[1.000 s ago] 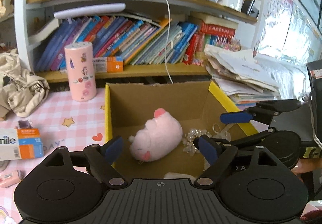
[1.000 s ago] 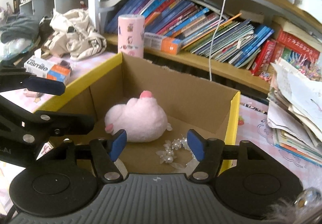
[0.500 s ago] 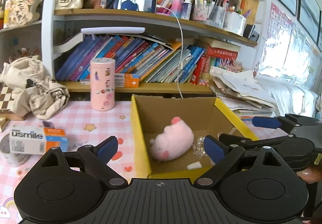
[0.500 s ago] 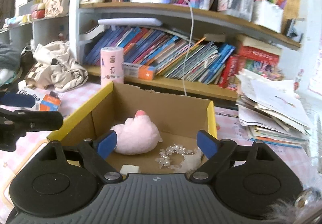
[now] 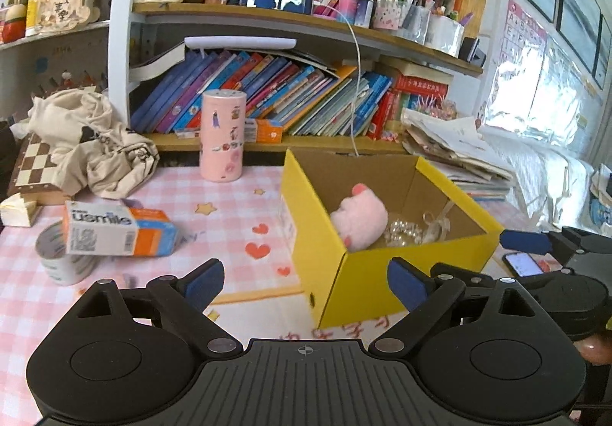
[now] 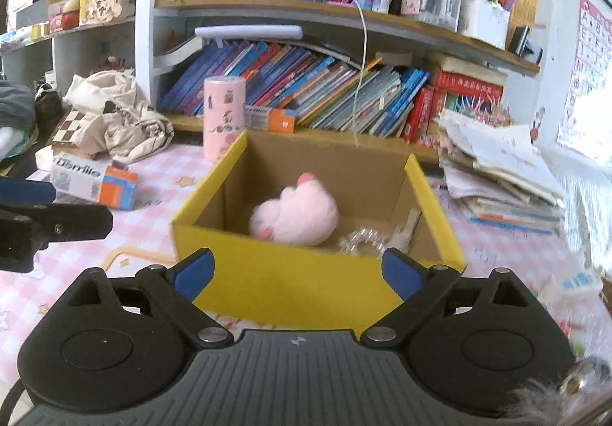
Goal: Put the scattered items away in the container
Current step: 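Withdraw both tools from the yellow box toward the remaining items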
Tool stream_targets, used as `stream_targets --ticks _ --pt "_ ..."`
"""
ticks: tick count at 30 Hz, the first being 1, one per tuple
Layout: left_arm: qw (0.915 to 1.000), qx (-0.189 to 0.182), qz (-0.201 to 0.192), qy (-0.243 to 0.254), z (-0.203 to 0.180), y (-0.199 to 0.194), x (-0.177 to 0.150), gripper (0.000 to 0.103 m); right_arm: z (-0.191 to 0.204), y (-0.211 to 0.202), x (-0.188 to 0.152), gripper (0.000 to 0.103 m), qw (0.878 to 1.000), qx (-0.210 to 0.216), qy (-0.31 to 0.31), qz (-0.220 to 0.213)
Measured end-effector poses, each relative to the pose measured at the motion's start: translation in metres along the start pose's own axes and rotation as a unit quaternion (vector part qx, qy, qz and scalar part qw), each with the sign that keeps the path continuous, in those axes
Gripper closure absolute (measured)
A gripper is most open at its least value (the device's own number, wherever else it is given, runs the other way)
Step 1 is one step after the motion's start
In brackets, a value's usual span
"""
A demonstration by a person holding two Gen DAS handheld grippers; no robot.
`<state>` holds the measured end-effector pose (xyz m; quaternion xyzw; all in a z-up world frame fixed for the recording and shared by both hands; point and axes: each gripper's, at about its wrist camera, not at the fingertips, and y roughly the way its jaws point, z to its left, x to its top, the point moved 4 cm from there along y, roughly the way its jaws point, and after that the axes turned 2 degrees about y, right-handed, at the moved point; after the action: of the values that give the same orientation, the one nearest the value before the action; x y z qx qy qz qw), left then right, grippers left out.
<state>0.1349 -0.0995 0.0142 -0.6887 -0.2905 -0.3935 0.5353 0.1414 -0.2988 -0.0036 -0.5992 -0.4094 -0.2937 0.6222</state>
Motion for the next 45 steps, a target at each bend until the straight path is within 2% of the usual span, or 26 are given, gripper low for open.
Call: stream_targets --ticks 8,23,32,45 --pt "0.9999 -0.005 0.006 0.010 0.019 -0.026 -0.016 0.009 0.035 -0.019 -0.016 0.008 1.000 -0.003 0.011 0.010" --pt "0.9995 0.020 0.008 -0.021 0.057 -0.070 -0.043 0.009 0.095 -0.042 -0.032 0.008 0.999 0.028 -0.019 0.025" --pt "0.9986 0.032 0.019 -0.036 0.071 -0.084 -0.058 0.009 0.118 -0.046 -0.038 0.006 0.998 0.045 -0.035 0.040" --pt "0.9975 0.047 0.018 -0.050 0.093 -0.098 -0.066 0.009 0.147 -0.047 -0.038 0.005 0.996 0.062 -0.058 0.041"
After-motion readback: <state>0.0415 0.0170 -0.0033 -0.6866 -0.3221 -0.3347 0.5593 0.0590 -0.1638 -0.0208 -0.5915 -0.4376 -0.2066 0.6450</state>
